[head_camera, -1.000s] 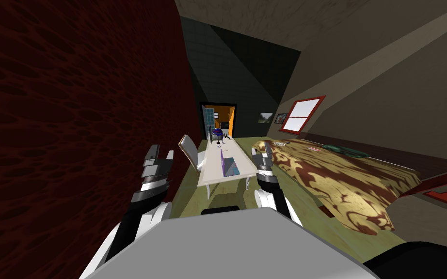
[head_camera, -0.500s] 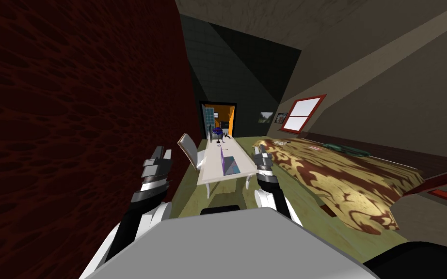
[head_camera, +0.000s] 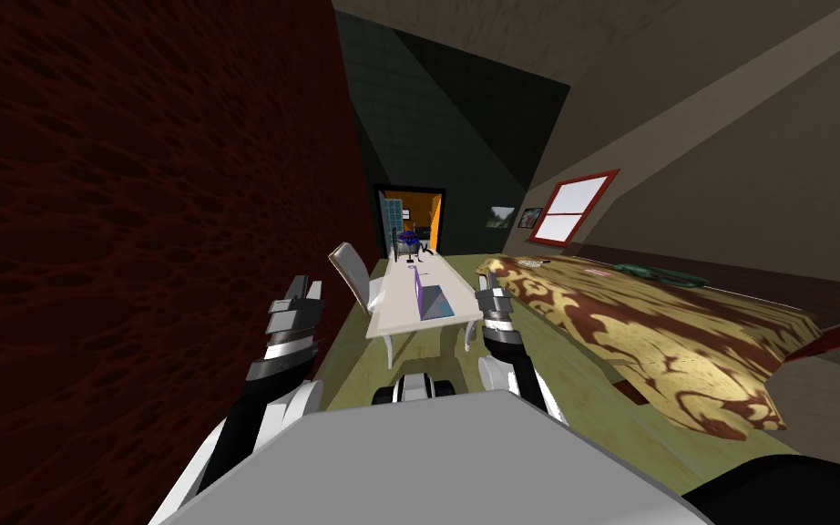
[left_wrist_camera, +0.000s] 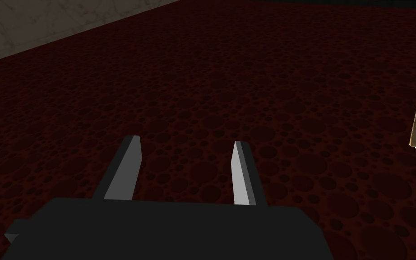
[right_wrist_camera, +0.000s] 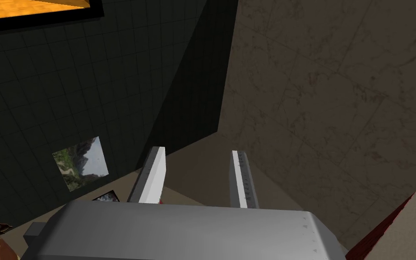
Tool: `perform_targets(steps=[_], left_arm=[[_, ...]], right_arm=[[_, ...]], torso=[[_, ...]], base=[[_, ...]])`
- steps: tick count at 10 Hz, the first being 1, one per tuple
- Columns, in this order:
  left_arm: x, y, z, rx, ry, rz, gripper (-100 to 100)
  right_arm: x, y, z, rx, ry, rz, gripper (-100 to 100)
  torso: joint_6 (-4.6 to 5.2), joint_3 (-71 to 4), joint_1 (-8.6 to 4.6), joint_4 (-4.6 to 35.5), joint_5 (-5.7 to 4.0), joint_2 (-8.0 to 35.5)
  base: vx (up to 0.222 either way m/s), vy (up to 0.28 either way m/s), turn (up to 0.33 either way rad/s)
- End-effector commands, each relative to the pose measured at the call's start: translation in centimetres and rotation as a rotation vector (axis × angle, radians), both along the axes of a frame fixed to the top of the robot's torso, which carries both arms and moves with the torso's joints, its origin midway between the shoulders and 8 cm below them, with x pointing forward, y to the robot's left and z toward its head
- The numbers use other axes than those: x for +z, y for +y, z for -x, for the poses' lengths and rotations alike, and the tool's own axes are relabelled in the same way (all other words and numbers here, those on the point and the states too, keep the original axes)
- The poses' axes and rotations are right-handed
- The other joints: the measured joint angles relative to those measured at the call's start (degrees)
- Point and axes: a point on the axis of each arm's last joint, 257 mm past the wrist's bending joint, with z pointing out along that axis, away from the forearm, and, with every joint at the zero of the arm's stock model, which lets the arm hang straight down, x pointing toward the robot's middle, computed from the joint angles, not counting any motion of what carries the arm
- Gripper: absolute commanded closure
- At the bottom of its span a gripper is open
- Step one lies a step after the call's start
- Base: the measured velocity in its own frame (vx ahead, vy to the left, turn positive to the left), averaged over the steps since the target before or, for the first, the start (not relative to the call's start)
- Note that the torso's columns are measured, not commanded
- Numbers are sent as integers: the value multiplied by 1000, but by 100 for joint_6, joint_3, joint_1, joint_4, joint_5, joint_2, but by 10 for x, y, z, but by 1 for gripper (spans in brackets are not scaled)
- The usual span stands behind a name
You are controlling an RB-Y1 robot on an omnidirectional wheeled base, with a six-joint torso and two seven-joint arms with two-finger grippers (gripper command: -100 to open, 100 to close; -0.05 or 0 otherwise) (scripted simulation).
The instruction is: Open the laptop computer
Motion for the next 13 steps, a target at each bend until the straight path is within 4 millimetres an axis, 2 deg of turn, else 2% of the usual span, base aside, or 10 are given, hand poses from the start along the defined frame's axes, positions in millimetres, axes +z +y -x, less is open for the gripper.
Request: perform_targets(steps=[1,2,7,12,13], left_arm=[[0,0,0,0,0,0,0],[0,0,0,0,1,0,0],[0,0,0,0,1,0,0],[0,0,0,0,1,0,0],[0,0,0,0,1,0,0]], right_arm=[[-5,9,-4,16,25,98,-100],[-6,10,-4,20,27,107,-100],[-27,22,-18,-15,91,365,-100],[-53,23,-37,-133,151,645,-100],[-53,23,-37,-137,150,651,-100]], torso=[[0,-394,2,189,0,194],[0,-506,4,245,1,247],[0,-538,5,268,1,267],[0,-537,2,269,1,268],[0,-538,4,268,1,266]], base=[[0,21,3],[-1,17,0],[0,39,7],[1,73,11],[6,60,3]])
